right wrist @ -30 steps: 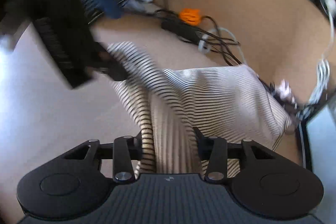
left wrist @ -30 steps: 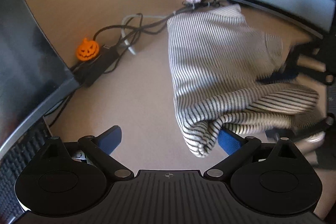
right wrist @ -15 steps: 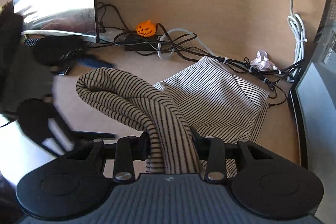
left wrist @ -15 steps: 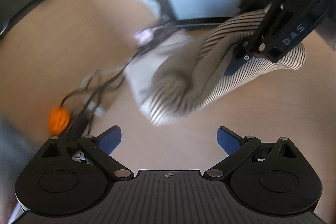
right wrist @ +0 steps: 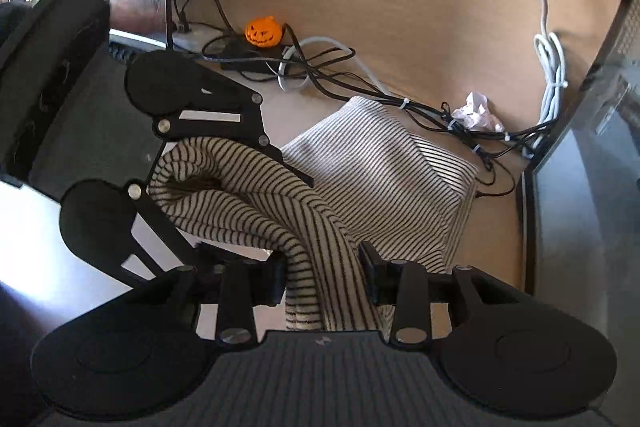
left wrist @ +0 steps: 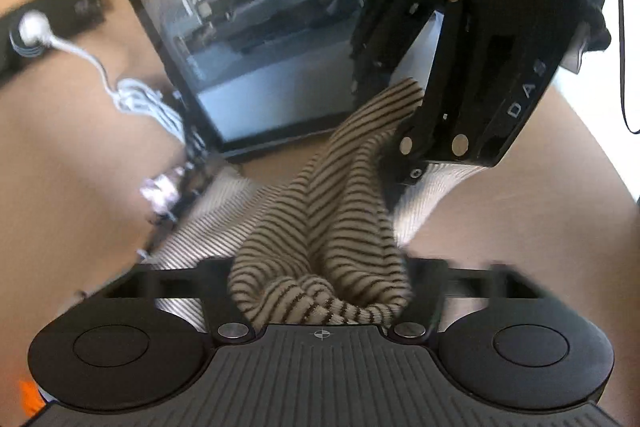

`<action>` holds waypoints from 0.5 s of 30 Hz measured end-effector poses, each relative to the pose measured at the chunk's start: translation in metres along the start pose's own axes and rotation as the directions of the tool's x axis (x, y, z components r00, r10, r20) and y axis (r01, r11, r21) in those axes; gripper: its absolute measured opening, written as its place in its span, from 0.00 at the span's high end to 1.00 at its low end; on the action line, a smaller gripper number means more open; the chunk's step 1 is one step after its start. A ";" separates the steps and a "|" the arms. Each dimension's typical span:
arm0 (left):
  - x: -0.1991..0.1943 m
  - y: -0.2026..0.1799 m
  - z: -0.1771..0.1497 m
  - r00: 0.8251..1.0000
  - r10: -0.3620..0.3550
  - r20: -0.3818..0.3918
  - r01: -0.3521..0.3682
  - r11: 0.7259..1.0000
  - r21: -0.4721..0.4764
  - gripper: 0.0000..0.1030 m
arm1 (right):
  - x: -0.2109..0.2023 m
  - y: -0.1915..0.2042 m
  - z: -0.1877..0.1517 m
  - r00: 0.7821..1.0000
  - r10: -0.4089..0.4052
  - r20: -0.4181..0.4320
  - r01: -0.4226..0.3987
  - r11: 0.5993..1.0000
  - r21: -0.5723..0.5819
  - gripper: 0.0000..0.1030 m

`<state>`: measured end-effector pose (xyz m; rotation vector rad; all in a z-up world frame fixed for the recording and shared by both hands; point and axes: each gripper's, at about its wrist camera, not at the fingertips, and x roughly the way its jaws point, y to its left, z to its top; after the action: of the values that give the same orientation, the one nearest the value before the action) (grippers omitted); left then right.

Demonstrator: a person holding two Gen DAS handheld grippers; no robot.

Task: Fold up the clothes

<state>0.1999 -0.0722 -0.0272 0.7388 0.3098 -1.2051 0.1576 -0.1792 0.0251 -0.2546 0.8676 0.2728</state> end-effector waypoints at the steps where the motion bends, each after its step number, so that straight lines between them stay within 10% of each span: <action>1: 0.001 0.001 0.000 1.000 -0.008 0.003 0.008 1.000 -0.014 0.42 | -0.002 0.000 -0.001 1.000 -0.013 0.000 0.013 1.000 -0.005 0.61; 9: 0.012 0.020 0.003 0.999 -0.040 -0.014 0.037 0.984 -0.175 0.52 | -0.041 -0.009 -0.038 0.982 -0.189 0.019 0.188 0.982 0.031 0.19; 15: 0.009 0.051 -0.004 0.999 -0.049 -0.021 0.038 0.930 -0.366 0.52 | -0.034 -0.004 -0.070 0.967 -0.256 -0.012 0.256 0.966 0.013 0.18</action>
<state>0.2511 -0.0675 -0.0171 0.4265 0.5619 -1.1358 0.0880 -0.2102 0.0089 -0.3516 0.8364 0.0238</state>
